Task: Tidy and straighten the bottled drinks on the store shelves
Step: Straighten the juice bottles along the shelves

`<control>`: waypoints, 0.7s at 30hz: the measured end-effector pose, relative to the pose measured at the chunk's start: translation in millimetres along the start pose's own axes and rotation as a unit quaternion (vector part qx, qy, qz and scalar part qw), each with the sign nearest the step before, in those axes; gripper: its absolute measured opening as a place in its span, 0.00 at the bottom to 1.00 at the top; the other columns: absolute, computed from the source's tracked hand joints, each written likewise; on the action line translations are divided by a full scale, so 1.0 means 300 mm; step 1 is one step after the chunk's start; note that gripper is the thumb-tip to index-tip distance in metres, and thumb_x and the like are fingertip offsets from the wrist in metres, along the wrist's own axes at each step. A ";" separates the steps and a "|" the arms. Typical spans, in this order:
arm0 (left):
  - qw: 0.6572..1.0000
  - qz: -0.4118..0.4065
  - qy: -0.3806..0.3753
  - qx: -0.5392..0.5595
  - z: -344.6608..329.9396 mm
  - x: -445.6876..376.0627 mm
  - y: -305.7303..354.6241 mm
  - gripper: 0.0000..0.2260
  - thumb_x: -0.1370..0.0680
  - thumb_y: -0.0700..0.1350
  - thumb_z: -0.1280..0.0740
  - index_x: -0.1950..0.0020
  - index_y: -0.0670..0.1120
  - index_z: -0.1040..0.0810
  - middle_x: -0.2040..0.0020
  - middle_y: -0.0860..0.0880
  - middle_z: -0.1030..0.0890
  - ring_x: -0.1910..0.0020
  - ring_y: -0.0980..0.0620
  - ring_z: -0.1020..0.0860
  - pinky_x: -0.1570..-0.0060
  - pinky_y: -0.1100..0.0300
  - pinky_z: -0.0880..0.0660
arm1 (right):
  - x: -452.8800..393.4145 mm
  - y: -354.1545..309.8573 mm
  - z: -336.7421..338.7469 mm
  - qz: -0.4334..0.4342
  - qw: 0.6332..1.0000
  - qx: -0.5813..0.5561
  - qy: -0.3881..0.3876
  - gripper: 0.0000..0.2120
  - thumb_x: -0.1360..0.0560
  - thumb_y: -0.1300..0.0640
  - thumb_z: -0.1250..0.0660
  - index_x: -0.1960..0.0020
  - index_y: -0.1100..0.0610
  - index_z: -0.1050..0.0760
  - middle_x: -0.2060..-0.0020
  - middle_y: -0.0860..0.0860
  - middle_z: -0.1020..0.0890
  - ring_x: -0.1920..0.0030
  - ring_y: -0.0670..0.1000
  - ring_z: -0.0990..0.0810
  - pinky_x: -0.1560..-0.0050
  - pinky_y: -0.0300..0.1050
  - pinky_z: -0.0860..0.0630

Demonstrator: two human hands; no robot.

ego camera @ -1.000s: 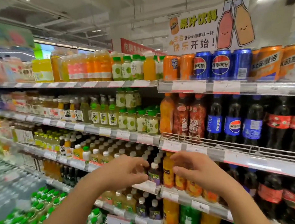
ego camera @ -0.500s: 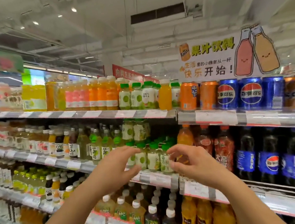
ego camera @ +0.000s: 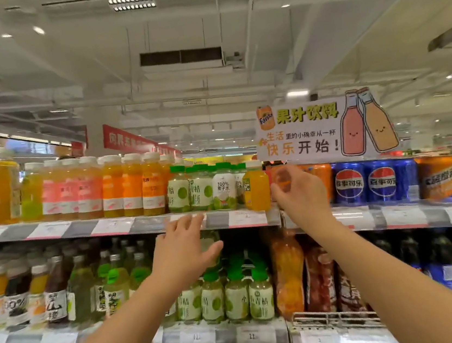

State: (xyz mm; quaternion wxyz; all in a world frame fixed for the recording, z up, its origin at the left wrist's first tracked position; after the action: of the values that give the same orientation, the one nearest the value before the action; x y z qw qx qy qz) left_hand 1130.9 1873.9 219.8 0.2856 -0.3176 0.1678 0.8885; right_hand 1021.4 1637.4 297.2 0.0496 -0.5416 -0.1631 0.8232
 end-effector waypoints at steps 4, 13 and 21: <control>0.999 -0.029 0.042 -0.014 -0.035 -0.006 -0.039 0.29 0.23 0.69 0.42 0.27 0.56 0.32 0.29 0.53 0.29 0.32 0.48 0.31 0.40 0.49 0.26 | -0.053 -0.047 -0.080 -0.041 0.995 0.081 -0.044 0.25 0.23 0.42 0.28 0.34 0.57 0.28 0.47 0.52 0.18 0.46 0.55 0.19 0.53 0.46 0.27; 0.996 -0.064 0.054 -0.011 -0.042 -0.010 -0.076 0.25 0.23 0.66 0.39 0.30 0.55 0.30 0.34 0.52 0.26 0.36 0.47 0.30 0.45 0.49 0.23 | -0.063 -0.097 -0.214 -0.142 0.974 0.164 -0.063 0.35 0.24 0.38 0.29 0.29 0.59 0.35 0.46 0.58 0.19 0.45 0.62 0.18 0.53 0.52 0.23; 0.998 -0.051 0.036 -0.001 -0.039 0.005 -0.059 0.26 0.23 0.63 0.37 0.28 0.53 0.30 0.31 0.49 0.27 0.33 0.44 0.31 0.45 0.46 0.23 | 0.034 -0.141 -0.118 -0.139 0.985 0.100 -0.026 0.30 0.25 0.45 0.27 0.29 0.56 0.32 0.44 0.55 0.18 0.43 0.58 0.19 0.52 0.46 0.31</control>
State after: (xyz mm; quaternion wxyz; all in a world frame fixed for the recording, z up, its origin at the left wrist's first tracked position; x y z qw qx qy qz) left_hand 1146.2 1882.9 208.1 0.3242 -0.3577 0.1602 0.8610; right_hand 1045.4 1687.5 289.2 0.2128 -0.4847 -0.1551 0.8341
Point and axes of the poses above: each hand's wrist, its own x-axis away from the middle knuckle, its own z-axis out of the back of the hand, y = z × x, the point moved 1 cm from there along -x, towards the middle knuckle
